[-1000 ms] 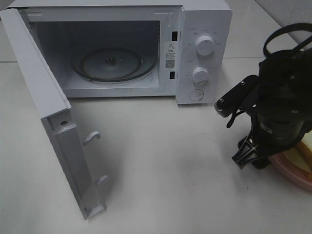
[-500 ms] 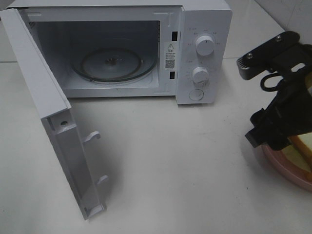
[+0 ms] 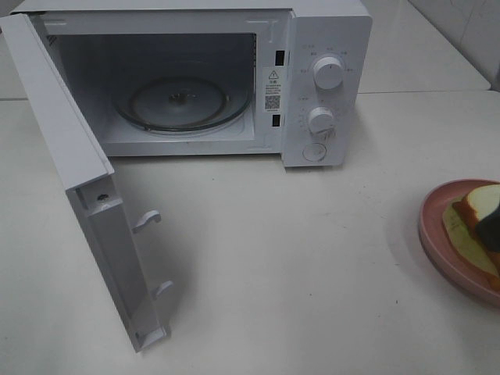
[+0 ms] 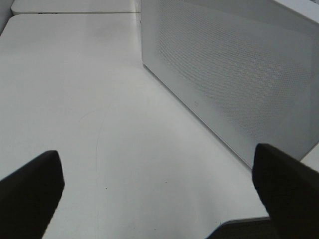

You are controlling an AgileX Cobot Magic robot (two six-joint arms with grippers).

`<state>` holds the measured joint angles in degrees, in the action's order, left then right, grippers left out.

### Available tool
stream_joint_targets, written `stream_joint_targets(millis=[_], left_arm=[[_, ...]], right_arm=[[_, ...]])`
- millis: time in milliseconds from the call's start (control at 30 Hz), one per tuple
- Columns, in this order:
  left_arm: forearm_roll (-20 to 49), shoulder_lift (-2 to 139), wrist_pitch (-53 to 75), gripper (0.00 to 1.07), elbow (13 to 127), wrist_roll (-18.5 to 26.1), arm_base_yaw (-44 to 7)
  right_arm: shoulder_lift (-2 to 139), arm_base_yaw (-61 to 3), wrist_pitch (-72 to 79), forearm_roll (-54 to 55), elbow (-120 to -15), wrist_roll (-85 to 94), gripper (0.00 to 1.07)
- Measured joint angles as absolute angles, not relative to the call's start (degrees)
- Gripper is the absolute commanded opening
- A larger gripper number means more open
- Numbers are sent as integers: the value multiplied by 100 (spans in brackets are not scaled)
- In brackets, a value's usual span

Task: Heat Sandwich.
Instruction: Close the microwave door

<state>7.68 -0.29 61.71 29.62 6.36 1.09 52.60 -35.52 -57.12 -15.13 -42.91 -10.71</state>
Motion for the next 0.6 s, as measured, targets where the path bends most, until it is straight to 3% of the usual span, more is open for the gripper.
stream_joint_targets(millis=[600], left_arm=[[768,-29,6171,97,2962,636,109]], right_arm=[[2269,-3552,-6893,-1220,-4286,-905,76]])
